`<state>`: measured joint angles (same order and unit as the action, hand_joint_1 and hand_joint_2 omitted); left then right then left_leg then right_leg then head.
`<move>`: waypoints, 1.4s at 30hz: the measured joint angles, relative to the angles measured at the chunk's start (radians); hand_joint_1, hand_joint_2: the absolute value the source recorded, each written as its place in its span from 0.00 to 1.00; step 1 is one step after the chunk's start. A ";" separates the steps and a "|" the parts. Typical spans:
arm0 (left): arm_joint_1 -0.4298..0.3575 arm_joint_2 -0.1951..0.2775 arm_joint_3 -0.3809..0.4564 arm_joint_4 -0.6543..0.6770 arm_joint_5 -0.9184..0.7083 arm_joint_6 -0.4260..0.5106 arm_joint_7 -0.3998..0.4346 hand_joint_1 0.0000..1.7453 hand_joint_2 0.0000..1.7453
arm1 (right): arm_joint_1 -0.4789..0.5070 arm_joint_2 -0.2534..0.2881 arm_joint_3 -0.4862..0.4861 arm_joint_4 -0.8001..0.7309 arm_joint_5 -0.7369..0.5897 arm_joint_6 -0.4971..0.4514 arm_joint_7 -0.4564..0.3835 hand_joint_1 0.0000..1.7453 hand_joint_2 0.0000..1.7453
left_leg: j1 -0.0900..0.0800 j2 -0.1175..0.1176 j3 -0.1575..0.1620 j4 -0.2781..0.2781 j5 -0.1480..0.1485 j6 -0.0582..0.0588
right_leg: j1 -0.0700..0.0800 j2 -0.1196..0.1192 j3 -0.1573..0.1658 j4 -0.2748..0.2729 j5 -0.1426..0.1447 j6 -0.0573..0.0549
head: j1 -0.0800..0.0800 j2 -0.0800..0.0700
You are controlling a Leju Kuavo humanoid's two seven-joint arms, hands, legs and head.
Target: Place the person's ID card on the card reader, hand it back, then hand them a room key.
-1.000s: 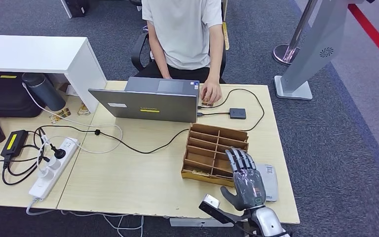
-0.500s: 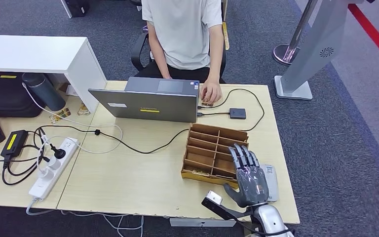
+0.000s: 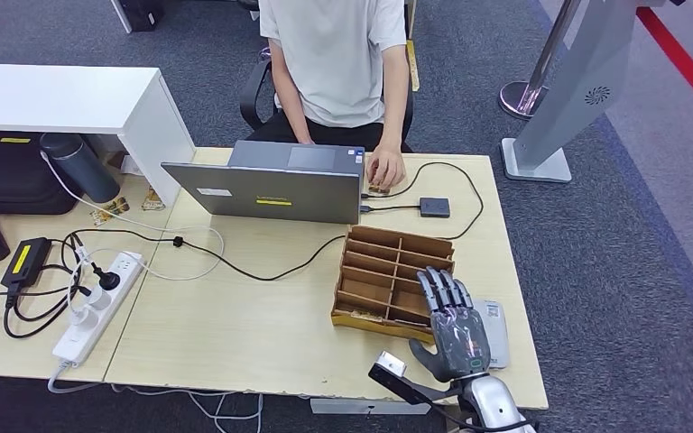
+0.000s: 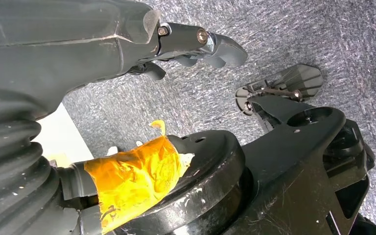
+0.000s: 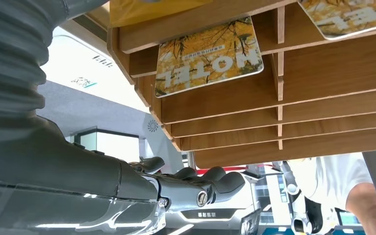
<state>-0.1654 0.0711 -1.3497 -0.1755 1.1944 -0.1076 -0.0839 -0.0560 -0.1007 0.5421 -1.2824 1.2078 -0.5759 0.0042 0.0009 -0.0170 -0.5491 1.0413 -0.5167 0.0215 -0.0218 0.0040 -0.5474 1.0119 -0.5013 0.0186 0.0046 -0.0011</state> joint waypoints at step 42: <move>-0.009 0.000 -0.001 0.000 -0.001 0.025 -0.023 0.00 1.00 | -0.007 0.002 0.001 0.025 -0.023 0.008 -0.021 1.00 1.00 | 0.000 0.000 0.001 0.000 0.000 0.000 | 0.000 0.000 0.001 0.000 0.000 0.000 | 0.000 0.000</move>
<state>-0.1749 0.0712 -1.3504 -0.1755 1.1937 -0.0822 -0.1067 -0.0633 -0.0984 0.5428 -1.2573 1.1844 -0.5683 -0.0165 0.0011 -0.0168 -0.5479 1.0412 -0.5165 0.0213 -0.0217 0.0041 -0.5466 1.0120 -0.5013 0.0186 0.0046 -0.0011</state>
